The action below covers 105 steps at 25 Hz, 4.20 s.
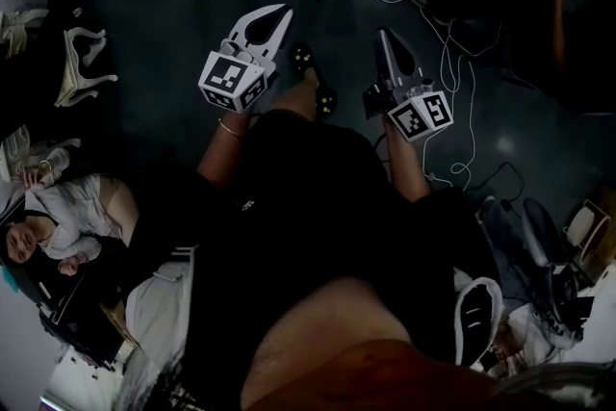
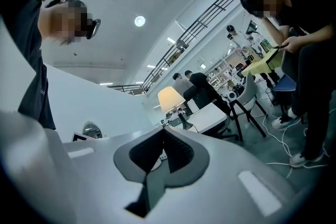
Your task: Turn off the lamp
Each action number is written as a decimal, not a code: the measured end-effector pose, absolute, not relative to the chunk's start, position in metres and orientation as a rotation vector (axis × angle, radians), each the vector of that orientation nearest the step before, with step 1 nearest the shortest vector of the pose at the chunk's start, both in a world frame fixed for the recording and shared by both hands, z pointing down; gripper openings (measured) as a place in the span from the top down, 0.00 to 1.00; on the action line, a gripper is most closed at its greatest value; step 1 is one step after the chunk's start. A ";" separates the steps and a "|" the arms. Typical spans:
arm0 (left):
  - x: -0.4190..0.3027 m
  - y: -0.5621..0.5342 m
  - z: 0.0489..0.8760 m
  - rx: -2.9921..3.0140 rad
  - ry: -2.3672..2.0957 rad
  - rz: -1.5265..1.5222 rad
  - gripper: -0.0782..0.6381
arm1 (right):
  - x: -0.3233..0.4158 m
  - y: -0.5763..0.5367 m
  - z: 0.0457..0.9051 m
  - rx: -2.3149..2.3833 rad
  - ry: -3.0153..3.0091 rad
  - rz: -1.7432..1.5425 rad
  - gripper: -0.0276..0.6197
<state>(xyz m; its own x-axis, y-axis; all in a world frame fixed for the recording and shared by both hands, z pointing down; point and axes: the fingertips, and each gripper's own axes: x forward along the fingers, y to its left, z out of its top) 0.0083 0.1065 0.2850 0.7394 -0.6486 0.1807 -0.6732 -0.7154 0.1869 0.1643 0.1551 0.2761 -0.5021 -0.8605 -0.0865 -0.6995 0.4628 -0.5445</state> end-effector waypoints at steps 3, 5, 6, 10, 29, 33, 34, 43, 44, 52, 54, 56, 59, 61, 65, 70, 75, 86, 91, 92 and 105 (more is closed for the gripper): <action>0.007 0.094 0.284 2.697 -1.050 0.137 0.88 | 0.162 0.139 0.276 -1.306 2.386 -0.646 0.95; 0.007 0.086 0.284 2.700 -1.052 0.149 0.88 | 0.160 0.127 0.275 -1.296 2.400 -0.652 0.95; 0.006 0.083 0.285 2.703 -1.051 0.159 0.88 | 0.159 0.122 0.276 -1.292 2.405 -0.655 0.95; -0.001 0.067 0.289 2.685 -1.062 0.183 0.88 | 0.152 0.102 0.277 -1.282 2.423 -0.665 0.95; -0.015 -0.027 0.319 2.651 -1.080 0.122 0.88 | 0.104 -0.012 0.313 -1.263 2.670 -0.686 0.95; -0.020 -0.043 0.329 2.630 -1.087 0.096 0.88 | 0.093 -0.031 0.329 -1.296 2.716 -0.695 0.94; -0.022 -0.046 0.332 2.621 -1.090 0.095 0.88 | 0.091 -0.035 0.333 -1.306 2.725 -0.697 0.94; -0.019 -0.060 0.360 2.578 -1.073 0.104 0.88 | 0.084 -0.070 0.364 -1.371 2.758 -0.742 0.89; -0.018 -0.061 0.361 2.580 -1.072 0.100 0.88 | 0.084 -0.075 0.368 -1.378 2.763 -0.746 0.89; -0.017 -0.067 0.383 2.565 -1.096 0.081 0.88 | 0.074 -0.102 0.398 -1.388 2.797 -0.787 0.80; -0.017 -0.070 0.388 2.554 -1.108 0.085 0.88 | 0.071 -0.109 0.408 -1.384 2.807 -0.796 0.80; -0.019 -0.072 0.394 2.544 -1.135 0.077 0.88 | 0.070 -0.116 0.416 -1.388 2.815 -0.799 0.79; -0.023 -0.072 0.406 2.536 -1.172 0.088 0.88 | 0.069 -0.127 0.427 -1.400 2.815 -0.797 0.79; -0.023 -0.073 0.409 2.528 -1.168 0.091 0.88 | 0.067 -0.132 0.431 -1.402 2.809 -0.795 0.79; -0.019 -0.070 0.417 2.515 -1.114 0.094 0.88 | 0.063 -0.139 0.439 -1.389 2.811 -0.798 0.79; -0.018 -0.067 0.429 2.517 -1.115 0.135 0.88 | 0.063 -0.145 0.450 -1.399 2.806 -0.794 0.81; -0.026 -0.062 0.445 2.494 -1.143 0.153 0.88 | 0.058 -0.147 0.452 -1.351 2.800 -0.787 0.90; -0.021 -0.064 0.458 2.502 -1.135 0.168 0.88 | 0.060 -0.137 0.434 -1.229 2.692 -0.917 0.94; -0.011 -0.075 0.457 2.527 -1.115 0.162 0.79 | 0.061 -0.138 0.422 -1.163 2.639 -0.967 0.94; -0.009 -0.078 0.456 2.538 -1.113 0.163 0.79 | 0.061 -0.138 0.420 -1.150 2.627 -0.979 0.94; 0.023 -0.103 0.444 2.639 -1.034 0.149 0.79 | 0.060 -0.134 0.400 -1.018 2.518 -1.064 0.94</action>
<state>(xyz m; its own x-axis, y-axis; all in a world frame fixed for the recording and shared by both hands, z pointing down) 0.0229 -0.1031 0.4438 0.7350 -0.6466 0.2041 -0.6779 -0.6948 0.2401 0.0600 -0.1340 0.3999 -0.7343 -0.6762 0.0594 -0.5137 0.4964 -0.6997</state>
